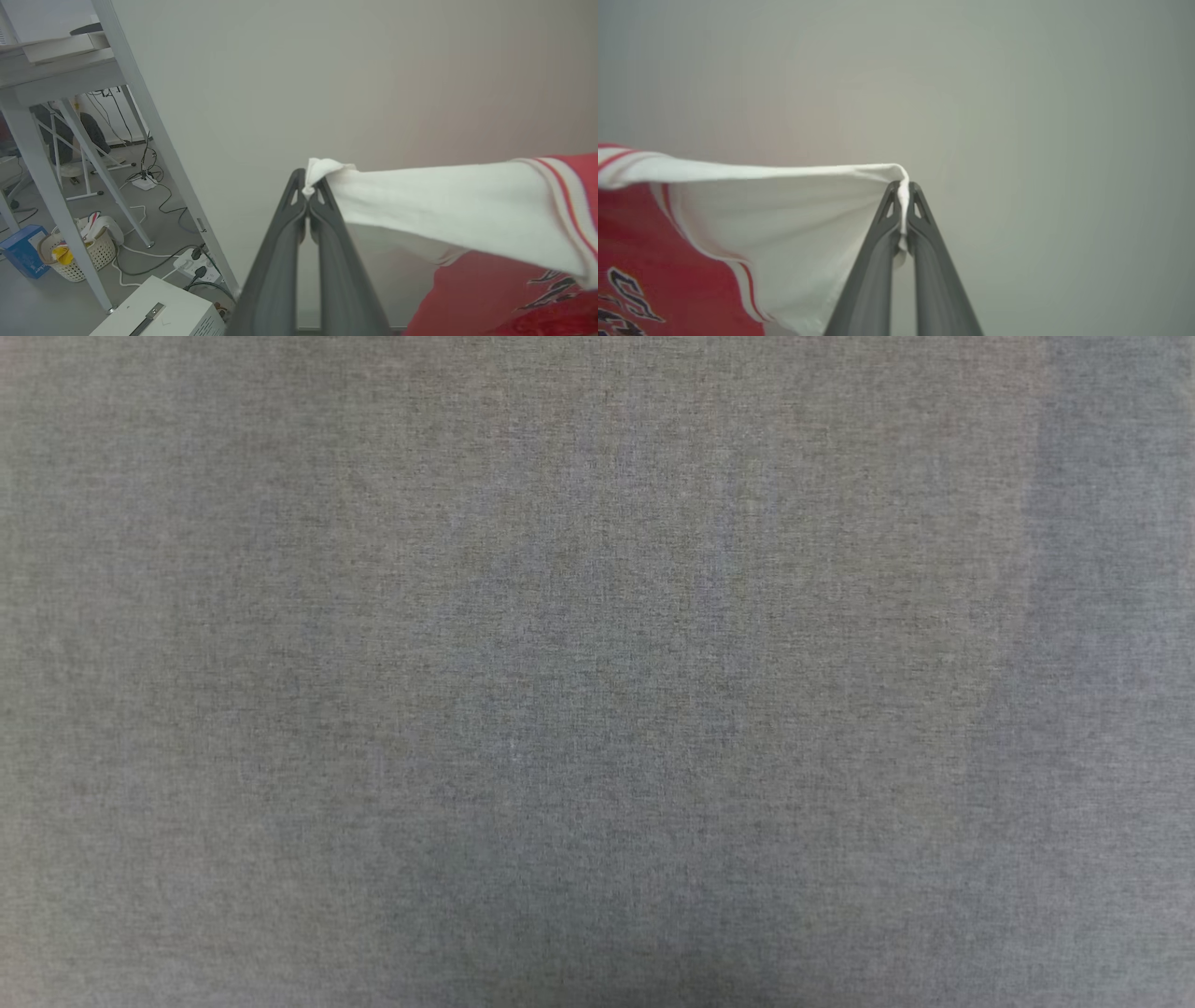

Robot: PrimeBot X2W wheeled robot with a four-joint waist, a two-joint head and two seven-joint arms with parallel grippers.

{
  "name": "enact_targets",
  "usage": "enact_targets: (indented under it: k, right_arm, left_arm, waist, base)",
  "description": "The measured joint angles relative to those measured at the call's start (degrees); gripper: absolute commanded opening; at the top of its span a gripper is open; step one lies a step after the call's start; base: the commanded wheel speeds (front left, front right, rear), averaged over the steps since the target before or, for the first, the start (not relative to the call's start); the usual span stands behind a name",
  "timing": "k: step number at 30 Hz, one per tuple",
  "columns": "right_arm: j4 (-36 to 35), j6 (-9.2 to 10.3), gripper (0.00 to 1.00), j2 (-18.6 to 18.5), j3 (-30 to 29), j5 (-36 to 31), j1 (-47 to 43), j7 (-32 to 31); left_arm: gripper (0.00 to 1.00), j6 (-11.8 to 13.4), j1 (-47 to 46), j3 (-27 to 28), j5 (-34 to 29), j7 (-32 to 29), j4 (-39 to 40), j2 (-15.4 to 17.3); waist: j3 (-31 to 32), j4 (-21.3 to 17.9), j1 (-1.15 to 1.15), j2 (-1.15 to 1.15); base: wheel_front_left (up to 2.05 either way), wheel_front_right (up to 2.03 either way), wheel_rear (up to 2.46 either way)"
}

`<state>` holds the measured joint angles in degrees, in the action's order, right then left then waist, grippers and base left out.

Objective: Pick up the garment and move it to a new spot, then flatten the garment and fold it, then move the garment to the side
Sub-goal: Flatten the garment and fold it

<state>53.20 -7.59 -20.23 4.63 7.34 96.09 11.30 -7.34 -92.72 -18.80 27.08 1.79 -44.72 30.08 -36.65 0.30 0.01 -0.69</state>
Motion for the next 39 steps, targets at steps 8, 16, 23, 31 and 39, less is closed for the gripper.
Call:
enact_targets:
  k: [8, 16, 23, 31, 39]
  right_arm:
    - [1.38, 0.00, 0.00, 0.41, 5.75, 6.46, -11.63, 1.58]
    - [-3.05, 0.00, 0.00, -4.17, 16.94, 18.23, -29.65, -2.78]
    - [-11.99, -0.01, 0.00, -10.62, 25.97, 28.42, -43.27, -8.93]
    - [-18.86, -0.02, 0.00, -16.27, 30.45, 36.62, -53.95, -14.92]
    - [-23.48, -0.02, 0.00, -20.09, 32.30, 42.16, -64.02, -19.95]
  left_arm:
    - [0.00, 0.00, 13.82, -4.70, 4.15, 4.04, -2.13, -1.15]
    - [0.00, -0.05, 30.87, -8.31, 7.28, 5.31, -2.69, 0.02]
    - [0.00, -0.07, 43.67, -10.51, 8.78, 4.08, -0.98, 0.78]
    - [0.00, 0.99, 56.05, -10.81, 12.11, 0.99, 2.86, 1.99]
    - [0.00, 2.96, 69.84, -11.89, 15.43, -3.22, 9.87, 3.19]
  waist:
    - [3.32, 0.10, -0.01, 0.00]
    - [9.41, -0.13, -0.02, 0.00]
    - [15.20, -0.49, -0.02, 0.00]
    - [21.40, -1.11, -0.02, 0.00]
    - [27.01, -1.66, -0.02, 0.00]
  base:
    - [0.00, 0.00, 0.00]
    - [0.00, 0.00, 0.00]
    - [0.00, 0.00, 0.00]
    - [0.00, 0.00, 0.00]
    - [0.00, 0.00, 0.00]
